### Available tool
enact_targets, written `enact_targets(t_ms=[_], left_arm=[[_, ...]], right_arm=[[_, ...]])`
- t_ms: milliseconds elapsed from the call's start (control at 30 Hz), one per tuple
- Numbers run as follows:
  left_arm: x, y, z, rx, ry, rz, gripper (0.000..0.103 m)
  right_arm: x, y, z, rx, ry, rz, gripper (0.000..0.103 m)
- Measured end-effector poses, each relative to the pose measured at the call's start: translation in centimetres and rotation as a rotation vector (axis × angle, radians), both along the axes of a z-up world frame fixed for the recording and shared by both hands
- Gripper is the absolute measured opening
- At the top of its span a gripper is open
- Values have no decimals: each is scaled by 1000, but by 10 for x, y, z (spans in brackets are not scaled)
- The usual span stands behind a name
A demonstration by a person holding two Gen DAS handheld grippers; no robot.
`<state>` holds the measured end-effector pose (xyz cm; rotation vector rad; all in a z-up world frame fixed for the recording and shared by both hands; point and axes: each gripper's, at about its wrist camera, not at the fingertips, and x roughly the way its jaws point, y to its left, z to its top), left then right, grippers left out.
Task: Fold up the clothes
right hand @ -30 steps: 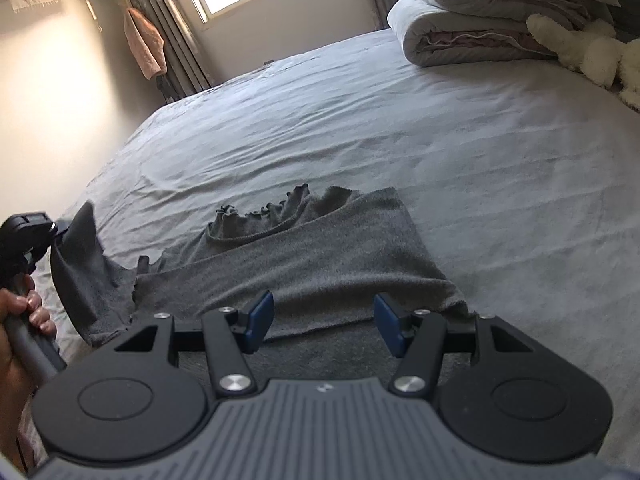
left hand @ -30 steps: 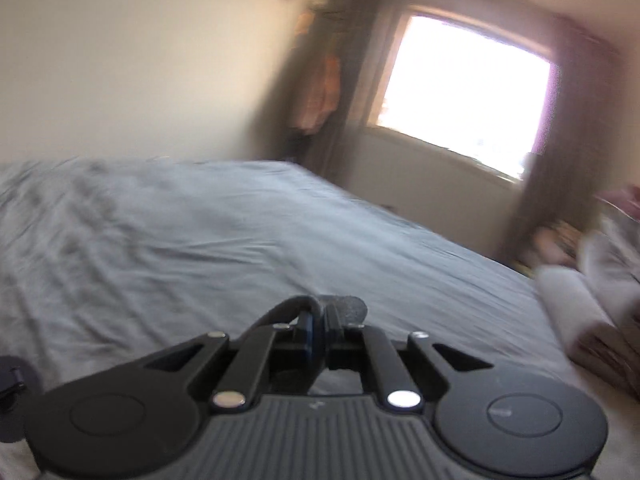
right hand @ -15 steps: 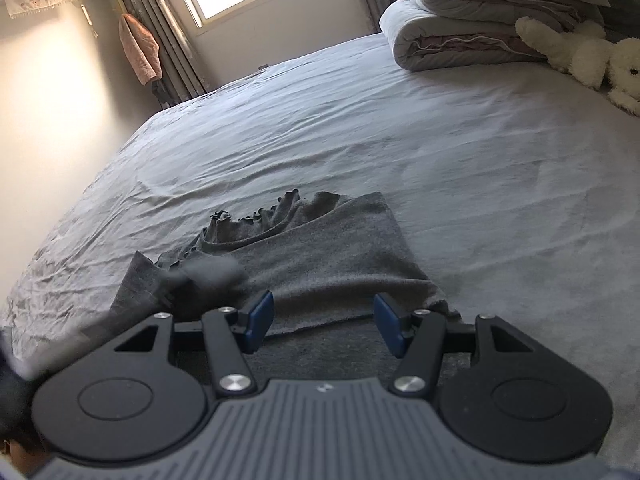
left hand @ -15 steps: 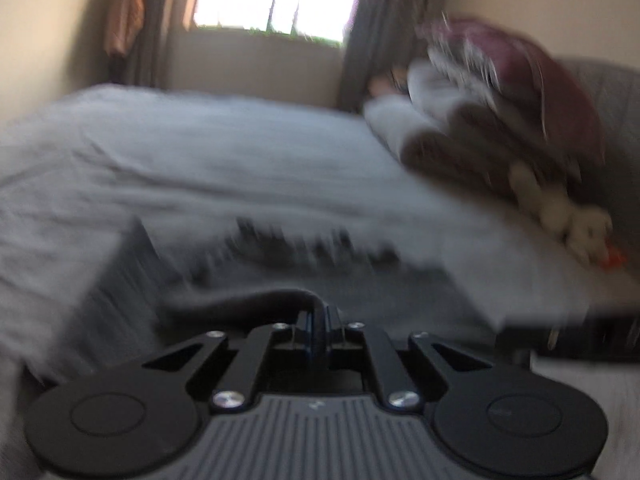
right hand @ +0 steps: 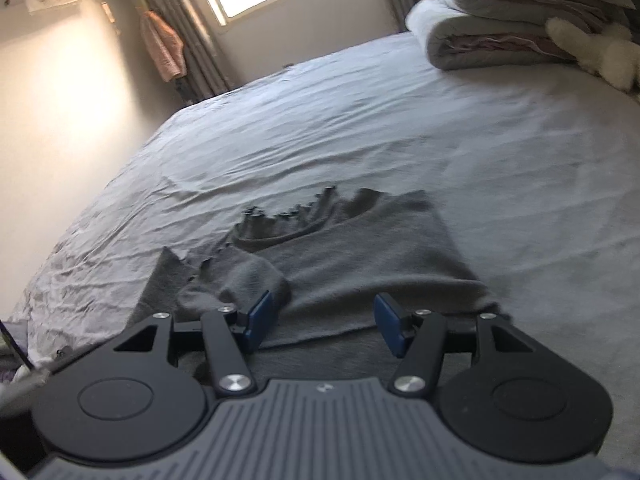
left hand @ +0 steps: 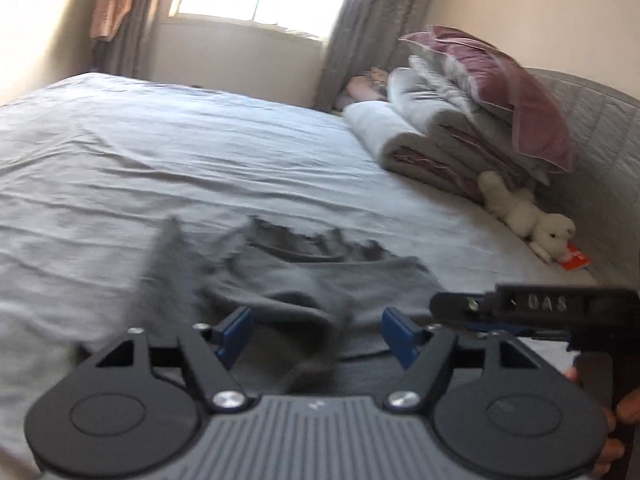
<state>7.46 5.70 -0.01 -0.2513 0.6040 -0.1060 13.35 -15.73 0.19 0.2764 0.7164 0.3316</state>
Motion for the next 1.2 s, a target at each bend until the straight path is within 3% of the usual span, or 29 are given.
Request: enact_targets(t_ms=[67, 300, 533, 600, 667, 700, 833, 1000, 1200], left_arm=[[1, 14, -1, 8, 33, 43, 77], [15, 53, -19, 15, 169, 161, 77], [21, 77, -14, -8, 176, 156, 74], [22, 85, -15, -19, 193, 173, 70], [22, 93, -16, -27, 205, 193, 70], [22, 96, -15, -32, 207, 203, 70], [23, 109, -15, -71, 212, 244, 69], [27, 110, -16, -127, 230, 240, 67], [26, 103, -15, -98, 232, 222, 66]], right_arm=[[-3, 15, -2, -27, -30, 36, 61], [-22, 82, -11, -274, -225, 179, 61], [-7, 139, -18, -475, -318, 285, 61], [6, 156, -27, -538, -298, 336, 60], [20, 171, -38, -591, -257, 388, 49], [25, 174, -43, -606, -242, 392, 36], [38, 174, -42, -590, -217, 335, 4], [33, 139, -19, -548, -218, 172, 4], [8, 62, -2, -436, -157, -7, 4]])
